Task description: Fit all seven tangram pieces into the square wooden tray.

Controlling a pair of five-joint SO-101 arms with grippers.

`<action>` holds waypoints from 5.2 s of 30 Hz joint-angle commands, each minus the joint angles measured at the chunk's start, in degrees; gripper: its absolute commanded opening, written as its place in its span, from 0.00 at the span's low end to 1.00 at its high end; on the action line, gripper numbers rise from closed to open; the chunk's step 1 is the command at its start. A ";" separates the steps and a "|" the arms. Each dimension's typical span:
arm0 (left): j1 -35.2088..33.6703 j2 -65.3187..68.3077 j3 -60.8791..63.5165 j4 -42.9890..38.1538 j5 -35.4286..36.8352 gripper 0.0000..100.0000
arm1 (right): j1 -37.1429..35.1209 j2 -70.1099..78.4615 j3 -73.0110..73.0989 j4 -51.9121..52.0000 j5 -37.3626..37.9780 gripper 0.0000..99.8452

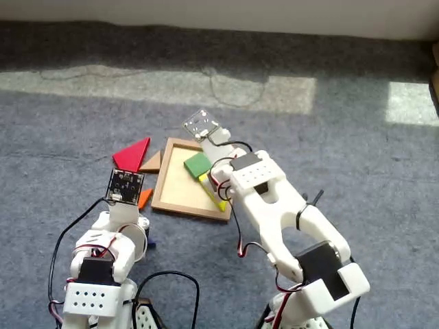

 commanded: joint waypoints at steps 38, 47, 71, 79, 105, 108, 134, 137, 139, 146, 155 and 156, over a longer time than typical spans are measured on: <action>-0.57 -0.48 1.63 0.35 0.35 0.01 | 6.46 5.05 -11.56 18.07 4.13 0.01; -0.57 -0.48 1.63 0.35 0.35 0.01 | 5.05 4.97 -11.38 14.37 4.04 0.01; -0.57 -0.48 1.63 0.35 0.35 0.01 | 0.57 5.32 -11.30 8.57 3.69 0.01; -0.57 -0.48 1.63 0.35 0.35 0.01 | 0.57 5.32 -11.21 2.68 -1.93 0.01; -0.57 -0.48 1.63 0.35 0.35 0.01 | -1.27 8.57 -11.65 -4.00 -13.01 0.01; -0.57 -0.48 1.63 0.35 0.35 0.01 | -1.19 9.63 -11.65 -4.44 -13.80 0.01; -0.57 -0.48 1.63 0.35 0.35 0.01 | -1.89 1.71 -7.87 -9.10 -14.15 0.01; -0.57 -0.48 1.63 0.35 0.35 0.01 | -2.24 2.15 -7.69 -12.62 -14.15 0.01; -0.57 -0.48 1.63 0.35 0.35 0.01 | -2.24 2.33 -7.69 -14.29 -14.15 0.01; -0.57 -0.48 1.63 0.35 0.35 0.01 | -3.91 8.75 -7.87 -18.33 -14.15 0.01; -0.57 -0.48 1.63 0.35 0.35 0.01 | -2.59 10.59 -7.78 -15.34 -13.80 0.01; -0.57 -0.48 1.63 0.35 0.35 0.01 | -2.15 10.51 -7.78 -14.29 -13.80 0.01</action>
